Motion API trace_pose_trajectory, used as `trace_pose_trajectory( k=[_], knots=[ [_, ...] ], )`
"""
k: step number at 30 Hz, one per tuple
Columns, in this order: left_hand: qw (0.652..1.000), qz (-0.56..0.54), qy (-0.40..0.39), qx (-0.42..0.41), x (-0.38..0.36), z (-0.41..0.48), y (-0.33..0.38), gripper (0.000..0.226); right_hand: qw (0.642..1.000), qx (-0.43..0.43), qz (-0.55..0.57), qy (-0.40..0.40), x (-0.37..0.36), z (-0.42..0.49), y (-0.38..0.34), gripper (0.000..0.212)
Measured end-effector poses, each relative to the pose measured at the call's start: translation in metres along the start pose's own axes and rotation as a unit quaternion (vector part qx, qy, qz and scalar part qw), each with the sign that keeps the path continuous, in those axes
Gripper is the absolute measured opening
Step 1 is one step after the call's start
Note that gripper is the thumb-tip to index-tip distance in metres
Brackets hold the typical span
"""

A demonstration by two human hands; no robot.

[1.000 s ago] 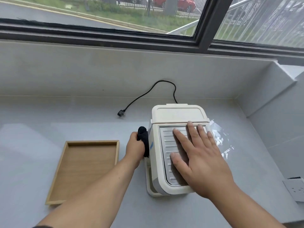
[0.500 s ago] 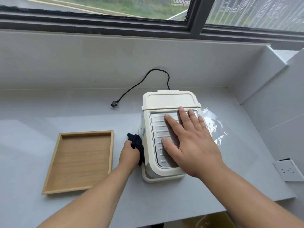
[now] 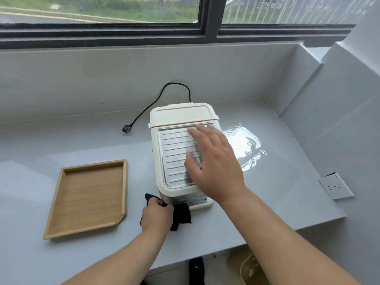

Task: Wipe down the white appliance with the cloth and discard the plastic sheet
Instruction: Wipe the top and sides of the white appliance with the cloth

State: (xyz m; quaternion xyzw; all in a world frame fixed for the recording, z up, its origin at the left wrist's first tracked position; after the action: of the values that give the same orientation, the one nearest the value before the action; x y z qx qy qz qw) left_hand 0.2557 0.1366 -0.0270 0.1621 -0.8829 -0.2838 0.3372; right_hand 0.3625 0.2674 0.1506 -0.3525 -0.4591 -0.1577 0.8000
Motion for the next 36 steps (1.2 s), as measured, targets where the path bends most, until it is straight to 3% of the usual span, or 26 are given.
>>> trace_pose_trajectory(
  k=[4,7,9,11,14,16,18,21,24,26,29,30,32,36],
  knots=[
    [0.999,0.036,-0.032,0.018,-0.01,-0.013,0.001,0.013,0.992,0.012,0.072,0.102,0.003,-0.029,0.027,0.045],
    [0.999,-0.002,-0.052,0.015,-0.031,-0.027,0.009,0.017,0.981,-0.071,0.11,0.14,-0.002,-0.076,0.061,0.038],
    [0.997,-0.038,-0.071,0.016,-0.048,-0.033,0.017,0.02,0.975,-0.174,0.123,0.064,-0.013,-0.11,0.077,0.032],
    [0.993,-0.071,-0.09,0.029,-0.062,-0.036,0.026,0.023,0.963,-0.235,0.117,-0.063,-0.032,-0.138,0.085,0.027],
    [0.973,-0.143,-0.162,0.08,-0.079,-0.039,0.038,0.025,0.936,-0.259,0.08,-0.223,-0.065,-0.161,0.096,0.053],
    [0.955,-0.182,-0.212,0.103,-0.086,-0.044,0.049,0.02,0.915,-0.28,0.081,-0.277,-0.087,-0.164,0.102,0.077],
    [0.951,-0.178,-0.231,0.103,-0.092,-0.052,0.06,0.018,0.915,-0.289,0.079,-0.27,-0.101,-0.161,0.111,0.08],
    [0.977,-0.058,-0.206,0.022,-0.098,-0.067,0.08,0.017,0.907,-0.329,0.118,-0.235,-0.105,-0.15,0.127,0.063],
    [0.967,0.033,-0.248,-0.046,-0.099,-0.096,0.103,0.02,0.868,-0.402,0.209,-0.204,-0.099,-0.134,0.149,0.033],
    [0.952,0.07,-0.283,-0.09,-0.096,-0.119,0.117,0.026,0.832,-0.418,0.299,-0.207,-0.098,-0.131,0.164,0.027],
    [0.929,0.097,-0.283,-0.216,-0.087,-0.152,0.144,0.018,0.752,-0.464,0.444,-0.148,-0.11,-0.128,0.177,0.008],
    [0.92,0.102,-0.271,-0.265,-0.081,-0.16,0.155,0.02,0.761,-0.465,0.43,-0.14,-0.114,-0.126,0.181,0.015],
    [0.898,0.117,-0.21,-0.369,-0.068,-0.169,0.177,0.022,0.74,-0.484,0.445,-0.141,-0.121,-0.114,0.186,0.012],
    [0.834,0.118,-0.003,-0.539,-0.029,-0.146,0.213,0.019,0.77,-0.495,0.362,-0.176,-0.116,-0.087,0.194,0.024]
  ],
)
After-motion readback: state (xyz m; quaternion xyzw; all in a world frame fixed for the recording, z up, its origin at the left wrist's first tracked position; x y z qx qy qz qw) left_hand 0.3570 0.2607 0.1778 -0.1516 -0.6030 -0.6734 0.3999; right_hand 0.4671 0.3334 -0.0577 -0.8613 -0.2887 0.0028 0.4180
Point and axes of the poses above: each hand's wrist, its own z-axis towards the middle knuckle, its own x-axis out of the back of the hand, y = z × x, the point moved 1 cm from there along z, towards the middle knuckle, and after that the axes turned 5 degrees about -z, right-handed, at the moved point
